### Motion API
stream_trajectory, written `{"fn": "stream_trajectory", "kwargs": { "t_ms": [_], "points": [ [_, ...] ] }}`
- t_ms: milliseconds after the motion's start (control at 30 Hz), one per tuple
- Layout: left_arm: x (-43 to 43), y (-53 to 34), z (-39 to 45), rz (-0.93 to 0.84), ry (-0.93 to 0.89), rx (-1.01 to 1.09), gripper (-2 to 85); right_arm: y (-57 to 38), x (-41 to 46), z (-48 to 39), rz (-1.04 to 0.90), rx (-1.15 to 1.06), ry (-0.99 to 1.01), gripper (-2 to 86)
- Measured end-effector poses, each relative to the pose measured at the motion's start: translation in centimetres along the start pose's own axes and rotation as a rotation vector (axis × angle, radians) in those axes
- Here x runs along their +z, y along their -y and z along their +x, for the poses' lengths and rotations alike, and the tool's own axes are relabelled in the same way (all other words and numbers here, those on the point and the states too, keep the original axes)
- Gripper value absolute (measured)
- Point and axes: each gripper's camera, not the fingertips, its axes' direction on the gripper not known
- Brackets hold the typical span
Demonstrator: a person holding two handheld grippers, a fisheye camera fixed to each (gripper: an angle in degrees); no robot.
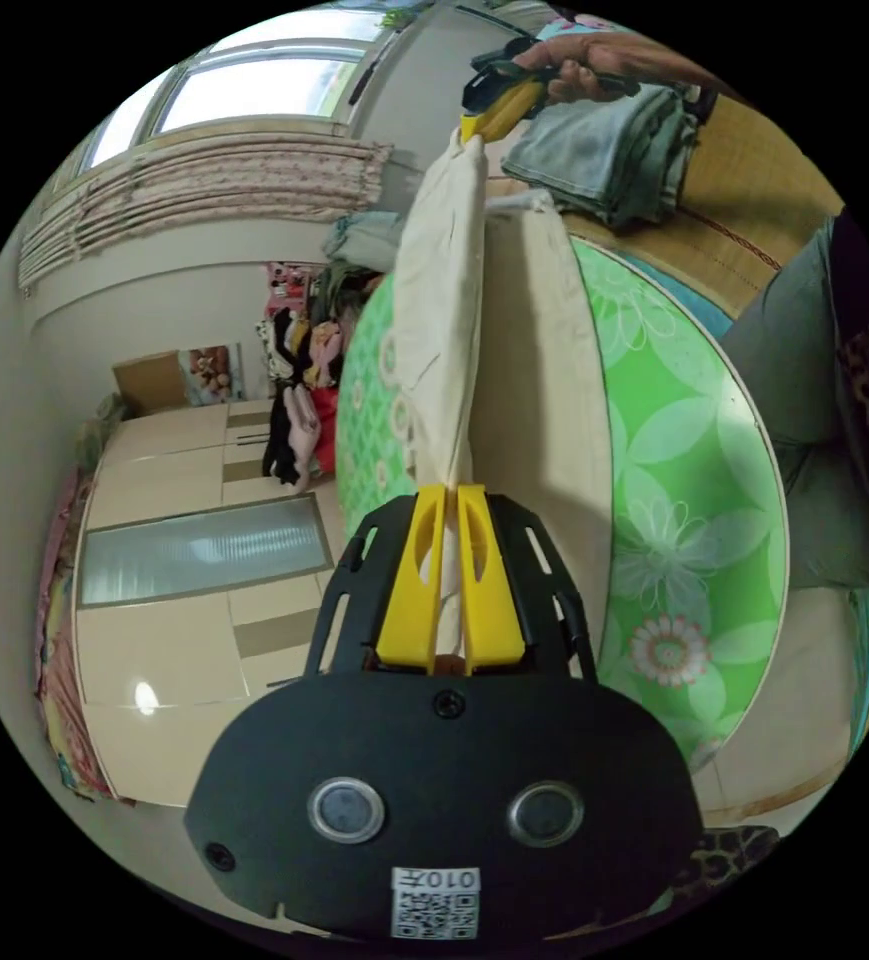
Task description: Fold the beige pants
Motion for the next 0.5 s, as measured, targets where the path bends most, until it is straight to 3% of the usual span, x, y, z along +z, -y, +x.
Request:
{"fn": "stream_trajectory", "kwargs": {
  "t_ms": [100,167,233,333,500],
  "points": [
    [-2.6,0.1,-0.7,0.017,0.019,-0.019,0.1,-1.1,-0.7,-0.1,-0.001,-0.038,-0.053,5.1],
    [-2.8,0.6,1.5,0.058,-0.063,-0.012,0.0,-2.5,-1.2,2.6,-0.002,0.011,-0.116,5.1],
    [-1.4,1.8,4.9,0.020,-0.076,0.062,0.0,-4.3,-0.3,9.5,-0.053,0.185,-0.147,5.2],
    [0.4,4.1,8.6,-0.047,-0.037,0.169,0.0,-5.6,0.8,15.5,-0.018,0.264,-0.032,5.6],
    [1.0,5.6,9.8,-0.065,-0.061,0.179,0.1,-6.8,0.9,18.3,-0.065,0.237,-0.164,8.1]
  ]
}}
